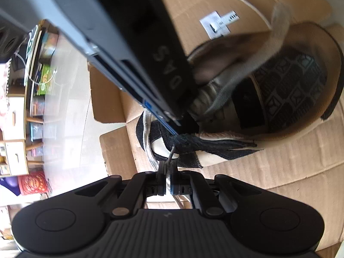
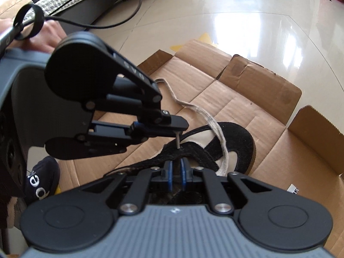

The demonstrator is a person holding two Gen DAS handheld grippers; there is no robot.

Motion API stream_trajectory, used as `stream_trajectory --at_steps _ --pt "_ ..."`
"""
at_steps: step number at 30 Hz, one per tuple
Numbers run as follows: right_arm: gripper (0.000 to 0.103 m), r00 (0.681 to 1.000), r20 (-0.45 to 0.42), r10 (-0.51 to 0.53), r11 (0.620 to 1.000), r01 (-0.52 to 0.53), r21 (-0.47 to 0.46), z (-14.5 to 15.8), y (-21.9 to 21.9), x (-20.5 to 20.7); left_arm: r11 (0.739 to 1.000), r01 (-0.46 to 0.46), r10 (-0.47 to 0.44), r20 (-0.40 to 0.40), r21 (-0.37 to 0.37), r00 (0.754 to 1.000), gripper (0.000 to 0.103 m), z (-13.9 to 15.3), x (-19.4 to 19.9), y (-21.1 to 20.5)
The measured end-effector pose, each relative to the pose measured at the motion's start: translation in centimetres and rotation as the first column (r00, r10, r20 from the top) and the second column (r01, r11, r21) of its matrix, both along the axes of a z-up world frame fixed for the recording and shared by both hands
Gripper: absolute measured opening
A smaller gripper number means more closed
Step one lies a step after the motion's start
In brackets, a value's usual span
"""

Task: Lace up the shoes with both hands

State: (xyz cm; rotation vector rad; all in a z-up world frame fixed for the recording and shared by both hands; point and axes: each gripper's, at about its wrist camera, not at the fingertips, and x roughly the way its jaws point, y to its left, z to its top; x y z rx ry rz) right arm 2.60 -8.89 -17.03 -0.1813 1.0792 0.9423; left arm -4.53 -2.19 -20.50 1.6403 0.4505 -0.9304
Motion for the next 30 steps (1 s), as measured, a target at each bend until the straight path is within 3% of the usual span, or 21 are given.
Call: stream_trajectory --at_steps 13,20,30 --pt "0.010 1.000 -0.009 -0.010 1.000 0.010 0.013 0.1 -0.2 0.0 0.995 0.079 -0.083 0.063 0.065 0.995 0.002 -0.9 0.3 0.6" --pt "0.011 1.000 -0.010 -0.010 1.000 0.010 0.013 0.2 -0.3 0.0 0.992 0.105 -0.109 0.058 0.072 0.992 0.002 -1.0 0.7 0.6" --pt "0.011 1.000 -0.009 -0.014 1.000 0.014 0.016 0.2 -0.4 0.0 0.996 0.086 -0.086 0.018 -0.003 0.996 0.003 0.1 1.8 1.0"
